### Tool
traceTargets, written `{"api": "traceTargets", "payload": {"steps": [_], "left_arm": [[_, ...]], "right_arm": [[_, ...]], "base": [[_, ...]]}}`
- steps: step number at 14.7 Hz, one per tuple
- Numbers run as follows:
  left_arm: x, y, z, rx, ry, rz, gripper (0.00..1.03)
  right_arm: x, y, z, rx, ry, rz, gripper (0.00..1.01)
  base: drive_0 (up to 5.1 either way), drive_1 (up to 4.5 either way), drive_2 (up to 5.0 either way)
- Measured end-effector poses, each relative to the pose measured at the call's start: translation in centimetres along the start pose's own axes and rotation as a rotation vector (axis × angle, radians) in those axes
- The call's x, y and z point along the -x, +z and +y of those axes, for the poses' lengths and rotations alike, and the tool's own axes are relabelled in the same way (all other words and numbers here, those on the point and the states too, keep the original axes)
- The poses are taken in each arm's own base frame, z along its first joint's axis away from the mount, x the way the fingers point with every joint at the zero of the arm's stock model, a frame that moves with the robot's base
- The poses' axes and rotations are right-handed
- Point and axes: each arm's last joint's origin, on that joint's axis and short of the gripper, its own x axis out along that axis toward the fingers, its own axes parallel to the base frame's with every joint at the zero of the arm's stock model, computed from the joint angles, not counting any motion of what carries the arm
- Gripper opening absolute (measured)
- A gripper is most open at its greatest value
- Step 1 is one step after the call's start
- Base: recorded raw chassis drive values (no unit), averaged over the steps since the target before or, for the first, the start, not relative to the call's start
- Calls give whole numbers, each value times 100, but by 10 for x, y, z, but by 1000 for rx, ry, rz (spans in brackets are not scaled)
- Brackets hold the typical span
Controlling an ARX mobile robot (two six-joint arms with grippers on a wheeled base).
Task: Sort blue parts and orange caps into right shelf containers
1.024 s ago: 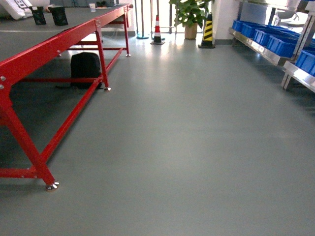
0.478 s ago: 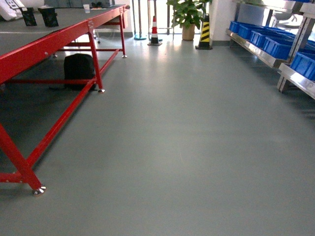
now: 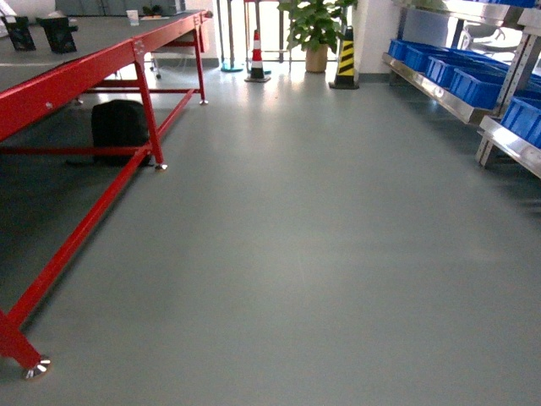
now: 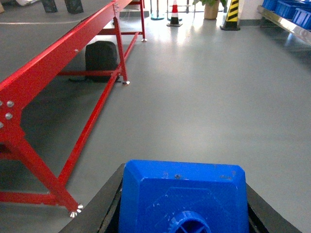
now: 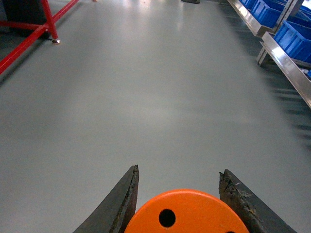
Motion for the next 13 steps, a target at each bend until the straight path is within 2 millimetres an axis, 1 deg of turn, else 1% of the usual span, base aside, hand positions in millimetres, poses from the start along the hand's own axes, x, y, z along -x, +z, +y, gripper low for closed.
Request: {"api": "traceTargets", "payload": {"steps": [13], "left_arm": [[0, 0, 0, 0, 0, 0, 45]], "right_arm": [[0, -1, 0, 1, 1, 6, 43]], "base": [[-5, 425, -435]]}}
